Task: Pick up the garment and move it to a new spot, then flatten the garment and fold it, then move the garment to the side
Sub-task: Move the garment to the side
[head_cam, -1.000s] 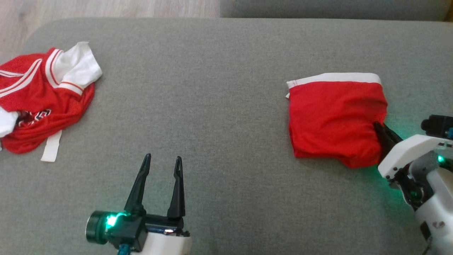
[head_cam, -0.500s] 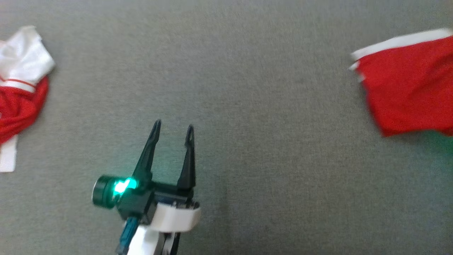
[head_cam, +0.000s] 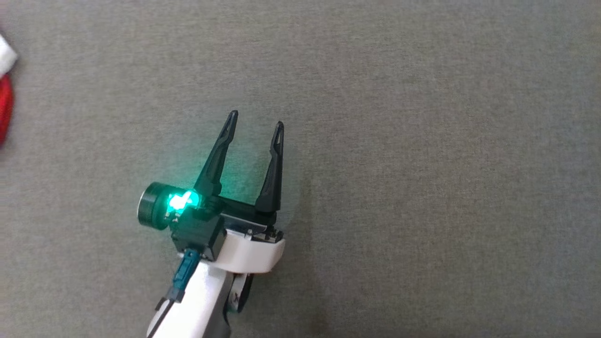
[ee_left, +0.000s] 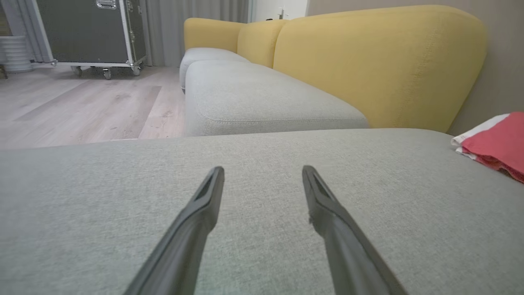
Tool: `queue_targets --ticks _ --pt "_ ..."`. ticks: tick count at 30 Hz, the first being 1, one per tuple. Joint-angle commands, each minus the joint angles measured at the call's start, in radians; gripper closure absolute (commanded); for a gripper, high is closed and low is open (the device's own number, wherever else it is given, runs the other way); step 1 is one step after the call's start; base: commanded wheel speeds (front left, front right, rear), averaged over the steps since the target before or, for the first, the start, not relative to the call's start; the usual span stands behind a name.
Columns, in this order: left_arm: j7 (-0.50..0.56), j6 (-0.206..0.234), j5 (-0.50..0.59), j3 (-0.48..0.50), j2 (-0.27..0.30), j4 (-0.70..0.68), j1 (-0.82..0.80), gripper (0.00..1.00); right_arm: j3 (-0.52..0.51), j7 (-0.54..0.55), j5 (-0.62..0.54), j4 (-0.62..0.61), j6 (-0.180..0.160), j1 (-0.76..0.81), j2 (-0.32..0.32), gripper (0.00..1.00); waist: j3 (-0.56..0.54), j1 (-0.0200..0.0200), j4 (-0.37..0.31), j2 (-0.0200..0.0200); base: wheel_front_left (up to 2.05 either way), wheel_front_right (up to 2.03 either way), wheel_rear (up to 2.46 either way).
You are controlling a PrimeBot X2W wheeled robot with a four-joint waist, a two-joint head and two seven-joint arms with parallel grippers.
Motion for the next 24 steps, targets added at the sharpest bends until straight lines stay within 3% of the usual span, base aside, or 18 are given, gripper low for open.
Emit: queue_targets --ticks 1,4,10,16,24 --pt "-0.005 0.005 -0.005 0.020 -0.001 -0.026 0.000 0.00 -0.004 -0.018 -0.026 -0.010 -0.001 0.031 -0.049 0.00 -0.025 -0.0003 0.013 0.0000 0.00 0.00 0.00" --pt "-0.005 0.009 -0.015 0.020 -0.001 -0.017 0.023 0.00 0.000 -0.050 -0.091 -0.009 -0.001 0.042 0.013 0.00 -0.081 -0.0003 0.029 0.0000 0.00 0.00 0.00" --pt "-0.005 0.012 -0.024 0.040 -0.001 -0.011 0.098 0.00 0.048 -0.090 -0.174 -0.049 -0.001 0.104 0.213 0.00 -0.211 -0.0003 0.061 0.0000 0.00 0.00 0.00" --pt "-0.005 0.016 -0.046 0.093 -0.001 0.018 0.211 0.00 0.151 -0.150 -0.166 -0.089 -0.001 0.204 0.422 0.00 -0.359 -0.0003 0.085 0.0000 0.00 0.00 0.00" --pt "-0.005 0.016 -0.078 0.184 -0.001 0.058 0.369 0.00 0.234 -0.275 -0.171 -0.070 -0.001 0.312 0.627 0.00 -0.552 -0.0003 0.080 0.0000 0.00 0.00 0.00"
